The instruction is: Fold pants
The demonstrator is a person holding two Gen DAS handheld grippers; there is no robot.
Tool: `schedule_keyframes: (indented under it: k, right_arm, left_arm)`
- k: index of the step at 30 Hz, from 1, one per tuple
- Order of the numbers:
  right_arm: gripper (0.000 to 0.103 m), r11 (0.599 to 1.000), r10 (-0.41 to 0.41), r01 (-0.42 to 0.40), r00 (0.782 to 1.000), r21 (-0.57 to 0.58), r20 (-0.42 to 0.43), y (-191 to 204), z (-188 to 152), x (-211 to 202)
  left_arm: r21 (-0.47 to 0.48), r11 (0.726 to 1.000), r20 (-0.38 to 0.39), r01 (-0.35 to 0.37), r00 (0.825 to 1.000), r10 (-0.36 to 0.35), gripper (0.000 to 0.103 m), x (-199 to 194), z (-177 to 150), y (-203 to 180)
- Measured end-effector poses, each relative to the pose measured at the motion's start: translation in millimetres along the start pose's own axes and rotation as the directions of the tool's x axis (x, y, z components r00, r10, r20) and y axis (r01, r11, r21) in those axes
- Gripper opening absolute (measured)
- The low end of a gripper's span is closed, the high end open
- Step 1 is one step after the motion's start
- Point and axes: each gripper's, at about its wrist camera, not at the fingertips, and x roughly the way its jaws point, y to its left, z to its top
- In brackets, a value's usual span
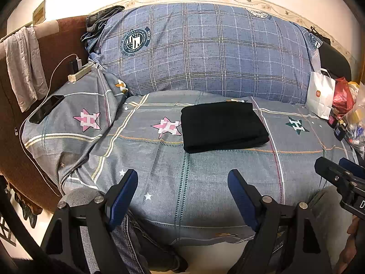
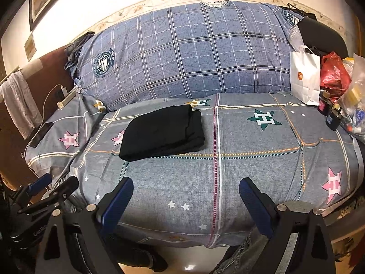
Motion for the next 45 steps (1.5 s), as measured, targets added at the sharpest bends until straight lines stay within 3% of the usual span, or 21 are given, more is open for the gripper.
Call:
schedule_keyframes:
  k: [45]
  right_arm:
    - [0.096,1.0,0.004,-0.004,1.0,-0.001,-0.01,1.4,0.7,-0.2]
  left_arm:
    - [0.006,1.0,-0.007,0.007,1.0,-0.006,0.081,-0.9,0.1,0.3]
